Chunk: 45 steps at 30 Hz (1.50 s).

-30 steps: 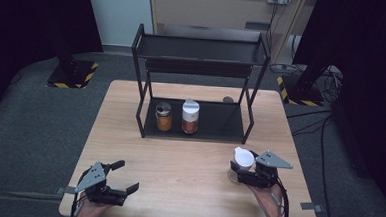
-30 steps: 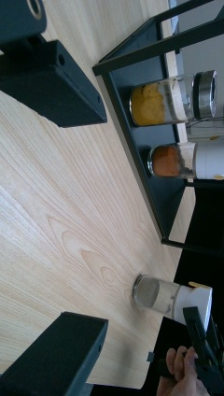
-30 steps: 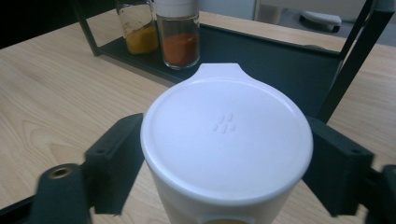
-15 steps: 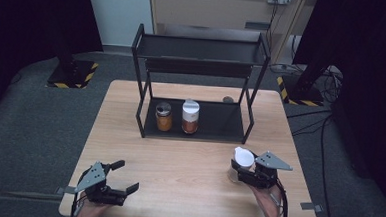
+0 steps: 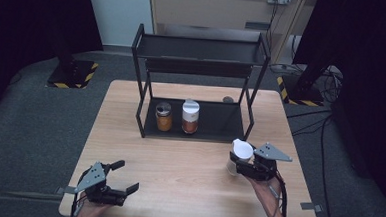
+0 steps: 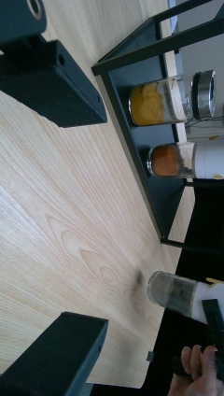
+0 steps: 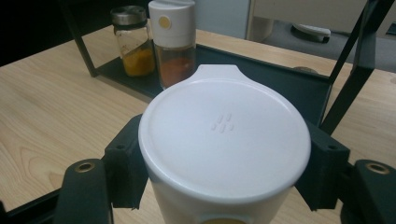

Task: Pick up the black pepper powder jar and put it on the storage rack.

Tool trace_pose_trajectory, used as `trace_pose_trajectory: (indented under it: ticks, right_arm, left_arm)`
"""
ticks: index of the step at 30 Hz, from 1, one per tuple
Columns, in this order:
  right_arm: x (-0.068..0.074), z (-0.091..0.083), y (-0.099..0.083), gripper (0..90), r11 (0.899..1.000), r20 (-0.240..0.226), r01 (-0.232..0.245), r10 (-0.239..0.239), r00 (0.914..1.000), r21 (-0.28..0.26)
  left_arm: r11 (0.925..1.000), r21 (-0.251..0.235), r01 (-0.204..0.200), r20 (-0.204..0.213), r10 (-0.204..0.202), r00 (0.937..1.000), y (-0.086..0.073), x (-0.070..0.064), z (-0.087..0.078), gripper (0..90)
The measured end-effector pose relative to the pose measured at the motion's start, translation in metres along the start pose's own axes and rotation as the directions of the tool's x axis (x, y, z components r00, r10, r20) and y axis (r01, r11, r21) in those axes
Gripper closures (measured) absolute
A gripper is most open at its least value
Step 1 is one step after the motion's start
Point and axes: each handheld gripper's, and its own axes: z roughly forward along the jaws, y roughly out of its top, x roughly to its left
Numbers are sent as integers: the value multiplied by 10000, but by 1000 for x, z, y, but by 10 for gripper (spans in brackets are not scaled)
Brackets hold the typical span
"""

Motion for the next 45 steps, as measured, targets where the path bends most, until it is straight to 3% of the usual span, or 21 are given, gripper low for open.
trace_pose_trajectory:
  ticks: [14, 25, 45]
  right_arm:
    - [5, 20, 38, 310, 9999, -120, 160, -160, 9998, 22]
    - [9, 55, 67, 310, 9998, 161, 218, -217, 9996, -11]
    - [3, 115, 87, 310, 9999, 985, 45, -56, 9951, 106]
  left_arm:
    - [10000, 5, -23, 14, 23, 10000, 0, 0, 0, 26]
    - [10000, -22, 1, 29, -1, 10000, 0, 1, 0, 26]
    - [10000, -38, 58, 8, -58, 10000, -1, 1, 0, 26]
